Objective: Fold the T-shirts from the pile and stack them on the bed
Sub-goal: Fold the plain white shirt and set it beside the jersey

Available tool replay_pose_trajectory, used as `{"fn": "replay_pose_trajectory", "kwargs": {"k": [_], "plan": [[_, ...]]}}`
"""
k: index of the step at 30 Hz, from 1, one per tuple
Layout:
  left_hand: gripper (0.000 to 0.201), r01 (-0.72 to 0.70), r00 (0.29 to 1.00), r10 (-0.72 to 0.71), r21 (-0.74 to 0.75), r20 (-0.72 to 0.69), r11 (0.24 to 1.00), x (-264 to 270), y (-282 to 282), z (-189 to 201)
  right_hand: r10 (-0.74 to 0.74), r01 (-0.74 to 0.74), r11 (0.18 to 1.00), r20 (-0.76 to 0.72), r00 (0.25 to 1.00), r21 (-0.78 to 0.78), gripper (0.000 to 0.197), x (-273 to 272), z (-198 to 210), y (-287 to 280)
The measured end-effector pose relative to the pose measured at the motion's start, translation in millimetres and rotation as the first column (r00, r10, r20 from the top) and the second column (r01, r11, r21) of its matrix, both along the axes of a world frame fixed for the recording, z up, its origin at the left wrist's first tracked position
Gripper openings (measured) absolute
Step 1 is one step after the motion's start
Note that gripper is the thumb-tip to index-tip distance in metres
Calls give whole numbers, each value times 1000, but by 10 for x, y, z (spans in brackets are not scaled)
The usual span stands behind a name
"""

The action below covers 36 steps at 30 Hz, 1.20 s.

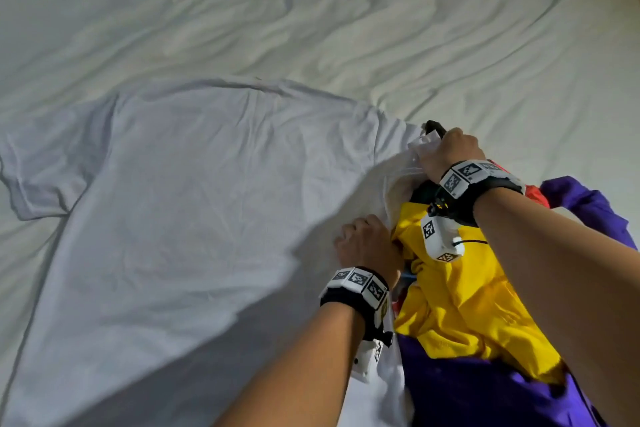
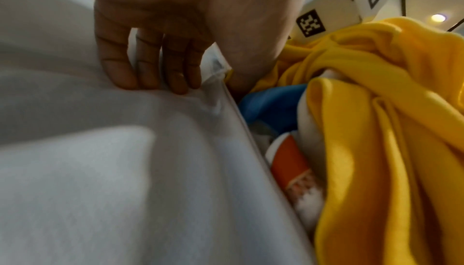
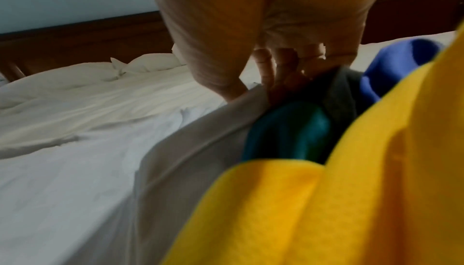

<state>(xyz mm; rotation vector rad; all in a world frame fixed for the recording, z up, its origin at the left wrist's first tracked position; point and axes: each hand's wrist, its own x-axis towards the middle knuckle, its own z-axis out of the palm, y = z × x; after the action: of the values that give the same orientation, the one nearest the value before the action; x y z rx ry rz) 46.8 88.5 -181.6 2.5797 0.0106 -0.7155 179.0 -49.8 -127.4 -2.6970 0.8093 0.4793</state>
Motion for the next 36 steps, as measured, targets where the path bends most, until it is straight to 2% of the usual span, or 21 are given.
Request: {"fn": "replay_pose_trajectory", "kwargs": {"k": [2, 4, 6, 8, 12, 18, 24, 29, 36], "plan": [[43, 12, 999, -12, -3, -36, 1000, 13, 9, 7, 20, -20, 1000, 36, 999, 6, 49, -19, 7, -4], [53, 46, 996, -46, 0, -74, 999, 20, 30, 40, 45, -47, 999, 70, 996, 25, 30, -46, 55, 28], [53, 66, 995, -66, -11, -79, 998, 20, 57, 87, 16, -21, 999, 107, 994, 45, 19, -54, 99, 59], [40, 38, 996, -43, -70, -75, 997, 17, 107, 131, -22, 11, 997, 163, 986, 71, 19, -41, 136, 118], [25, -166, 980, 137, -216, -141, 962, 28, 331, 227, -91, 54, 989, 276, 957, 140, 21, -1, 251, 346], [14, -358, 929, 308, -285, -205, 889, -6, 822, 247, -65, -22, 977, 391, 918, 214, 24, 121, 397, 893], [16, -492, 870, 442, -333, -220, 804, -38, 1444, 227, -56, -92, 941, 417, 907, 326, 20, 286, 354, 1639], [22, -574, 818, 538, -334, -202, 747, -54, 1878, 111, 15, -167, 923, 403, 915, 346, 19, 435, 226, 2230], [16, -624, 779, 596, -330, -195, 708, -151, 2192, -76, 167, -259, 934, 341, 925, 246, 17, 561, -6, 2721]]}}
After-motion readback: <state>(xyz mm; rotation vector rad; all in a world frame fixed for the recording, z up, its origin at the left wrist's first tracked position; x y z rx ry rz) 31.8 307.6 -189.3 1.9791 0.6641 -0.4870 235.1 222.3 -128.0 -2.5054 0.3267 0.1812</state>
